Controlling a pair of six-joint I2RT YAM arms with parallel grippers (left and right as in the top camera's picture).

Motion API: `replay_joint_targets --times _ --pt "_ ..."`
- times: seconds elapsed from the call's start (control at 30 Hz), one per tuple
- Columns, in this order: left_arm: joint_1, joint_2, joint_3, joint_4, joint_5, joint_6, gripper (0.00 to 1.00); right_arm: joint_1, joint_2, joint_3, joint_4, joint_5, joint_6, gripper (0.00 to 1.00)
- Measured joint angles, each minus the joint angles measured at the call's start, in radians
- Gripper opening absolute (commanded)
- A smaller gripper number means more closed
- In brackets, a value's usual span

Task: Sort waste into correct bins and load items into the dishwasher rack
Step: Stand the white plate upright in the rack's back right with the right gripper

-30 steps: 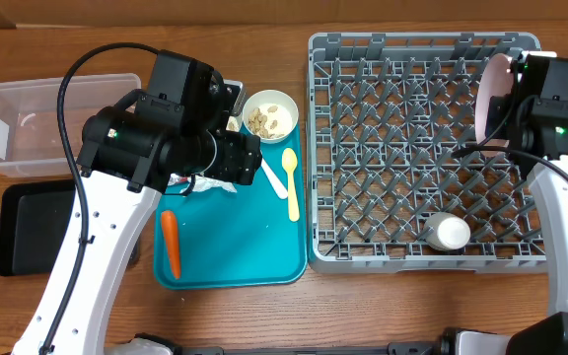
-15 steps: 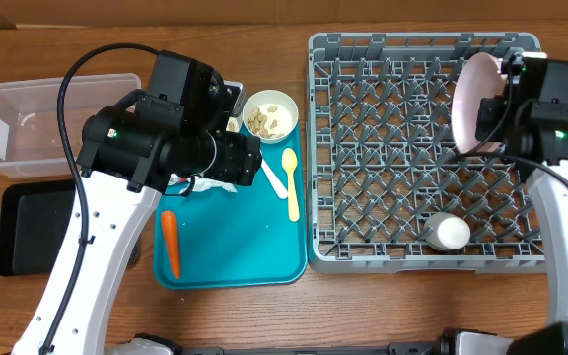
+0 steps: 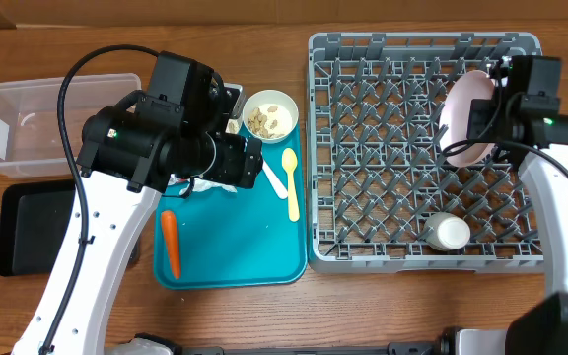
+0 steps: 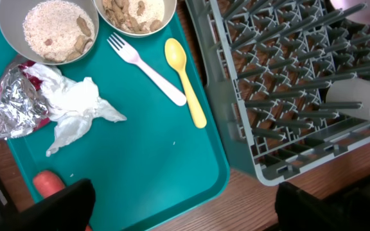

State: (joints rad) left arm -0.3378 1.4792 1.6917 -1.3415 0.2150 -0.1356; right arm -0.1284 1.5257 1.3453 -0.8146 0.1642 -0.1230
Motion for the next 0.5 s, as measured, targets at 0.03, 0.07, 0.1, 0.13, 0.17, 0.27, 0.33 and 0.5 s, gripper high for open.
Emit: replay_joint_targets --times 0.03,0.07,0.1,0.13,0.17,0.27,0.33,0.5 --pt "0.000 0.000 0.000 0.000 0.000 0.000 1.00 0.000 -0.021 0.012 -0.017 0.000 0.008 0.65" --pt "0.000 0.000 0.000 -0.001 -0.002 0.000 1.00 0.000 -0.041 0.023 -0.030 0.000 0.014 0.67" --pt "0.000 0.000 0.000 0.000 -0.003 0.000 1.00 0.000 -0.068 0.038 -0.048 0.000 0.026 0.69" --pt "0.000 0.000 0.000 0.002 -0.003 0.000 1.00 0.000 -0.108 0.060 -0.072 -0.001 0.044 0.72" --pt "0.000 0.000 0.000 0.006 -0.004 0.000 1.00 0.000 -0.142 0.078 -0.092 -0.006 0.060 0.74" --pt "0.000 0.000 0.000 0.033 -0.016 0.000 1.00 0.000 -0.265 0.118 -0.112 -0.064 0.107 0.76" --pt "0.000 0.000 0.000 0.051 -0.037 -0.007 1.00 0.000 -0.352 0.133 -0.118 -0.130 0.129 0.87" --pt "0.000 0.012 0.000 0.058 -0.139 -0.100 1.00 0.000 -0.487 0.139 -0.163 -0.444 0.163 1.00"
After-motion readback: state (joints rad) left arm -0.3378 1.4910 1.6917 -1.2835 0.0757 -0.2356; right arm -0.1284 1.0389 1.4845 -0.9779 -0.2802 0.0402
